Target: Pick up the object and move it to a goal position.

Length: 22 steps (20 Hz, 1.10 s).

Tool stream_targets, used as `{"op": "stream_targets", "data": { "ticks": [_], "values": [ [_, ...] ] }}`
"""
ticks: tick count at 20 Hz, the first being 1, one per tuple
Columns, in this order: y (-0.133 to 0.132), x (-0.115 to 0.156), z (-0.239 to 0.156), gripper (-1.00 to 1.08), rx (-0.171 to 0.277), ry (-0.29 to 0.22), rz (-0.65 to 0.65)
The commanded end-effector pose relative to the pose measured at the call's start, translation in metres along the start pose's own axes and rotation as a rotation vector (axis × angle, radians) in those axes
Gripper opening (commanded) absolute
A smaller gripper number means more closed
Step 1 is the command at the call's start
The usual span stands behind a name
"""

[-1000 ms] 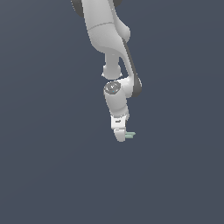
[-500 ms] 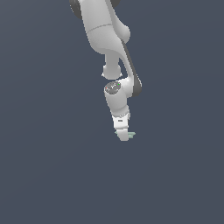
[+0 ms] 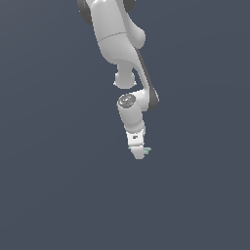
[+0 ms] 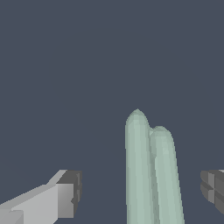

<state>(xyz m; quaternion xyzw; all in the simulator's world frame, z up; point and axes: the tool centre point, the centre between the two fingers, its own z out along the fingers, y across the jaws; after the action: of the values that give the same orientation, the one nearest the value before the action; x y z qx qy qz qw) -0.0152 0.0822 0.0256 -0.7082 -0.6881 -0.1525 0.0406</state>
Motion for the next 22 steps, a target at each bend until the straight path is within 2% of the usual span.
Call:
{"op": "stream_targets", "data": {
  "ticks": [1,7,8,17,18,22],
  "values": [
    [-0.0008,0.0003,0.0096,1.08,0.001,0.0,-0.002],
    [0.0001,0.0006,0.0159,1.08,0.0,0.002,-0.002],
    [0.0001,0.0006,0.0159,-1.0,0.0,0.002,-0.002],
    [0.0001,0.0006,0.0159,-1.0,0.0,0.002,-0.002],
    [0.0064,0.0008,0.0102,-1.0,-0.014,0.0,-0.004],
    [0.0059,0.0032,0.0067,-1.0,-0.014,0.0,-0.004]
  ]
}}
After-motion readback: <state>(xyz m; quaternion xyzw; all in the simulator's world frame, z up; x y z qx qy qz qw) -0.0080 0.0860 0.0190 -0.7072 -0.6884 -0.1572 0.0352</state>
